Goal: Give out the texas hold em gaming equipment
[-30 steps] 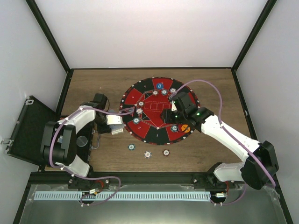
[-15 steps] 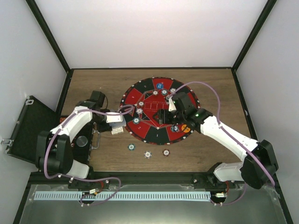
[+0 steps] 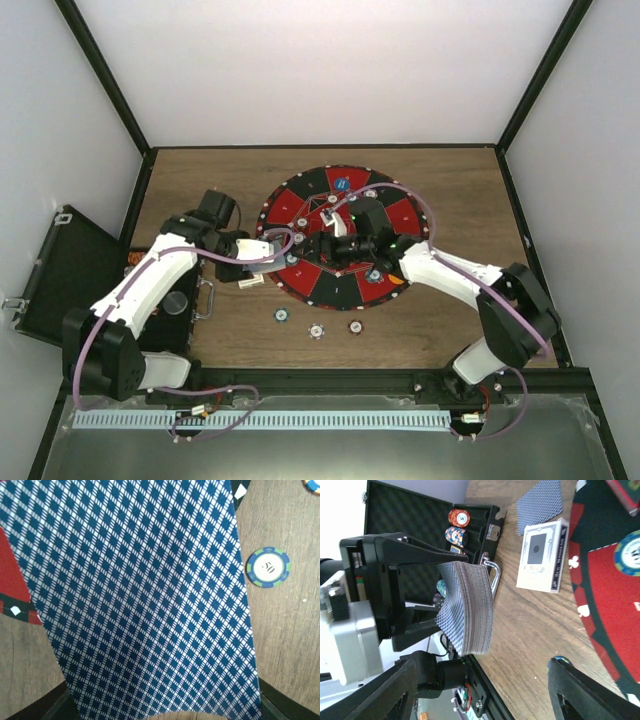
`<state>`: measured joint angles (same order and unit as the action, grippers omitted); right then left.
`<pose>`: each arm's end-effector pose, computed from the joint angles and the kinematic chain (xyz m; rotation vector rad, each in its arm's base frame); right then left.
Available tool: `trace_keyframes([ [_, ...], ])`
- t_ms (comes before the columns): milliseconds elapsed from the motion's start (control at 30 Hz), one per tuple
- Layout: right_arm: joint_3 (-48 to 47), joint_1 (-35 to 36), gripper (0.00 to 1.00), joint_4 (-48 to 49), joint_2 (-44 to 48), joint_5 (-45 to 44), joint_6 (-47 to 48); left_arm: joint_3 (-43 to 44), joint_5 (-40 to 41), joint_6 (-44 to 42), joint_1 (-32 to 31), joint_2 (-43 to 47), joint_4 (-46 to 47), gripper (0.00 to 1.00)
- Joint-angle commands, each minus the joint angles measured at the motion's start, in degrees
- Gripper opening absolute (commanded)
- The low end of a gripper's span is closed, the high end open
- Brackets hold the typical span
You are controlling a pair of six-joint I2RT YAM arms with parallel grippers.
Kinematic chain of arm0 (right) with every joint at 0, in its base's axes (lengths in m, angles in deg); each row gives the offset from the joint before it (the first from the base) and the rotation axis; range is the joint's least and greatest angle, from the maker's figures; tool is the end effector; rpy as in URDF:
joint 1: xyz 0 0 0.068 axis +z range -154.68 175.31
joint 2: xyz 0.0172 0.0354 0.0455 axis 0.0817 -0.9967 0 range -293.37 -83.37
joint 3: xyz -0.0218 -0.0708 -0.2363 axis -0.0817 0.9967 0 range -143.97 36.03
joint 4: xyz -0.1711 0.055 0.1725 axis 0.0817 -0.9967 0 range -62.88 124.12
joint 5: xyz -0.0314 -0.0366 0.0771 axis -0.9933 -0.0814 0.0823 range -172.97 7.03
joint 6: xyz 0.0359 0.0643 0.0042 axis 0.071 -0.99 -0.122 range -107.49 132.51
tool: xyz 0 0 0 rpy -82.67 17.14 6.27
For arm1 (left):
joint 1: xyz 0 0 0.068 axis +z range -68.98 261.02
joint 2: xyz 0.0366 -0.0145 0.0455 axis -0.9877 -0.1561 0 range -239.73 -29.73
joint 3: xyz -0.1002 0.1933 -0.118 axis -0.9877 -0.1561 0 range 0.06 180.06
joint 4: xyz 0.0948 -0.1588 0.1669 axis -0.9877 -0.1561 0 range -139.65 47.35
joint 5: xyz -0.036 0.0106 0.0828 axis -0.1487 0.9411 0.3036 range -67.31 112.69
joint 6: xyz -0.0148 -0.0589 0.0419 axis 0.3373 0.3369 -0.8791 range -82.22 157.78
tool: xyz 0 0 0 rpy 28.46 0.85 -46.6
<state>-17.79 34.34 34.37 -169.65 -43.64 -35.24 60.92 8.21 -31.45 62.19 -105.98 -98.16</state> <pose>0.2360 0.2415 0.2122 -0.2891 2.4269 1.5318 0.2284 -0.0942 0.2146 1.9407 1.9236 -0.1183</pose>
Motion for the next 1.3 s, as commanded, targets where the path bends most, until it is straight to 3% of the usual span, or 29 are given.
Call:
trace_keyframes([
  [0,-3.12,2.13,0.73,6.32,-3.66,4.81,-3.48,2.10,-1.84,0.62,-1.63,1.19,-1.66,0.04],
  [267,-5.74,3.96,0.70,10.50,-9.03,6.04,-6.73,2.86,-1.17,1.07,-2.95,1.50,-1.80,0.04],
  [567,-8.33,4.74,0.56,16.58,-13.97,8.97,-11.37,3.24,-0.91,1.38,-3.65,1.77,-0.96,0.04],
  [667,-8.23,4.99,0.47,18.71,-14.56,9.50,-13.00,3.45,-0.98,1.38,-3.67,1.88,-0.68,0.04],
  [867,-6.98,5.18,0.20,22.77,-14.79,10.39,-16.18,3.56,-1.28,1.65,-3.82,1.97,0.74,0.06],
  [900,-6.47,5.18,0.15,24.03,-14.75,10.69,-17.03,3.55,-1.54,2.16,-3.91,2.02,1.34,0.17],
  [933,-6.06,5.18,0.10,25.25,-14.79,11.02,-17.79,3.63,-1.97,2.76,-3.93,2.17,1.66,0.39],
  [967,-5.69,5.18,0.06,26.27,-14.77,11.17,-18.42,3.73,-2.47,3.45,-3.93,2.33,1.98,0.73],
  [1000,-5.42,5.16,0.03,26.96,-14.75,11.28,-18.92,3.64,-3.05,4.47,-3.93,2.97,2.62,0.96],
  [1033,-5.15,5.18,0.01,27.22,-14.74,11.29,-19.09,3.65,-3.70,5.74,-3.93,3.38,3.47,0.99],
  [1267,-3.00,5.18,0.01,31.64,-13.72,11.92,-21.49,5.94,-9.17,10.25,-3.93,4.01,2.68,1.00],
])
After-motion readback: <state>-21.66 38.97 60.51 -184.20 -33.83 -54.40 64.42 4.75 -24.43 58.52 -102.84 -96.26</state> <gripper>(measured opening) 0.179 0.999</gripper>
